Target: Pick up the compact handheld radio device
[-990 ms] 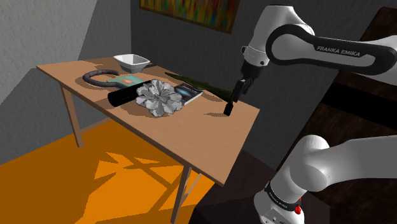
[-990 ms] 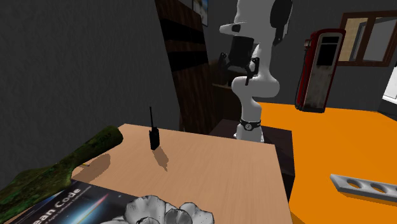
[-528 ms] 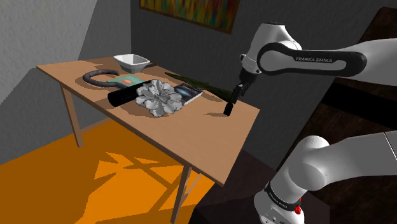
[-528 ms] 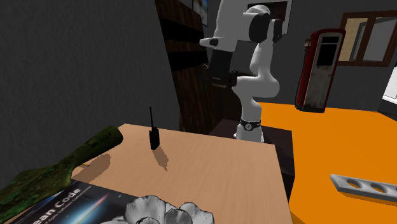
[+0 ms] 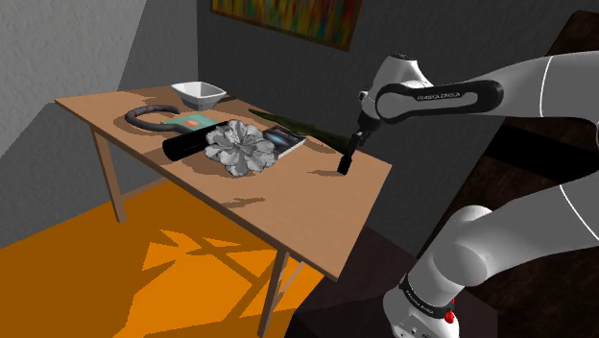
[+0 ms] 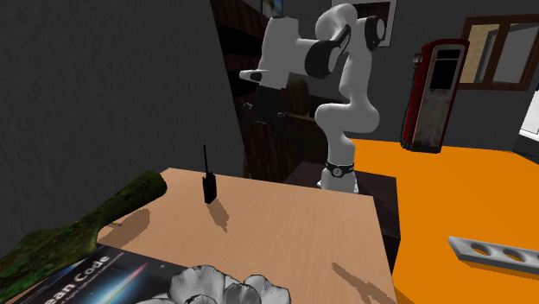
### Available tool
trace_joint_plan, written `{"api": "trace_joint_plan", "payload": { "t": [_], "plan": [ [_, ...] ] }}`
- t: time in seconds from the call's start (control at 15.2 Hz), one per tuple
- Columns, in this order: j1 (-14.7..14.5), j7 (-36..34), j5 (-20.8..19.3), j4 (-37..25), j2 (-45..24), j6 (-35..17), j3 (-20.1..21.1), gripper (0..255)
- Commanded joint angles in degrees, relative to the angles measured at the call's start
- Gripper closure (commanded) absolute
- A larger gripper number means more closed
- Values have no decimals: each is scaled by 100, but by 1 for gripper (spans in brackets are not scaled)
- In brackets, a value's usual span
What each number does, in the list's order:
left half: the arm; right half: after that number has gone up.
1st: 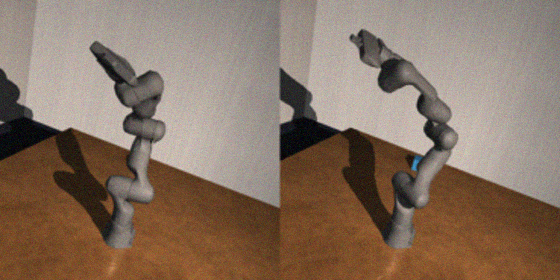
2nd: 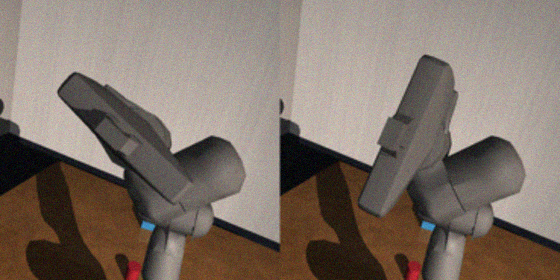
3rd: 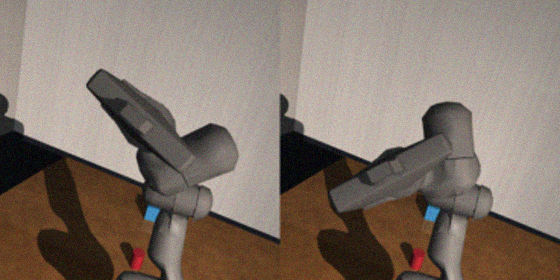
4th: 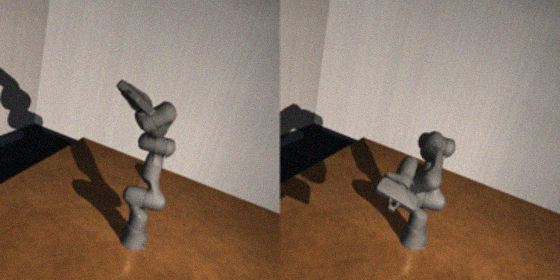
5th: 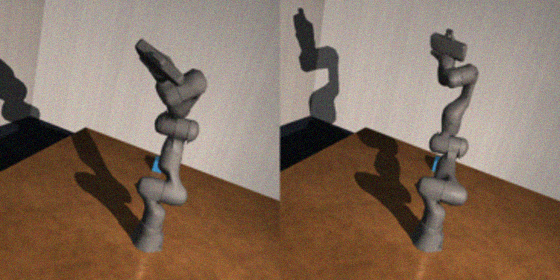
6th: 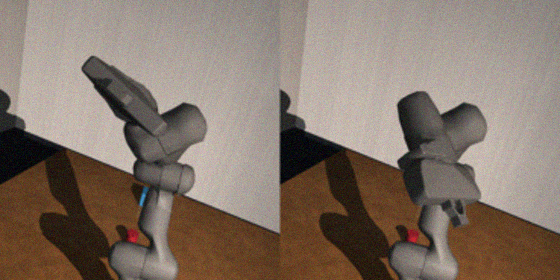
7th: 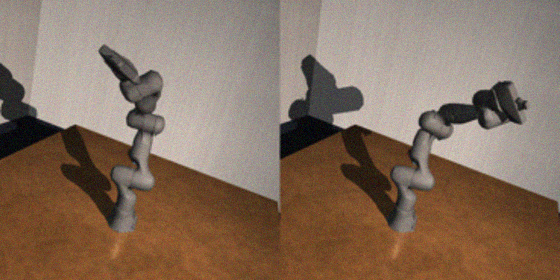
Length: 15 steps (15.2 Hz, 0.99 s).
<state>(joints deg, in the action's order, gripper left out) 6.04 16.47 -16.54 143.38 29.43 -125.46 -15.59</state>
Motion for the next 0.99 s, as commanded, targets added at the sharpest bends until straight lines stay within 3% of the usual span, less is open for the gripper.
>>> {"api": "trace_joint_plan", "payload": {
  "t": [0.0, 0.33, 0.66, 0.92],
  "plan": [
    [46, 230, -50, -72, -320, -374, -235, 0],
    [45, 840, 81, -433, -1246, -1209, -789, 0],
    [-34, 1699, 686, -980, -2293, -1920, -1306, 0],
    [-37, 1882, 891, -954, -2581, -2239, -1373, 0]
  ]
}}
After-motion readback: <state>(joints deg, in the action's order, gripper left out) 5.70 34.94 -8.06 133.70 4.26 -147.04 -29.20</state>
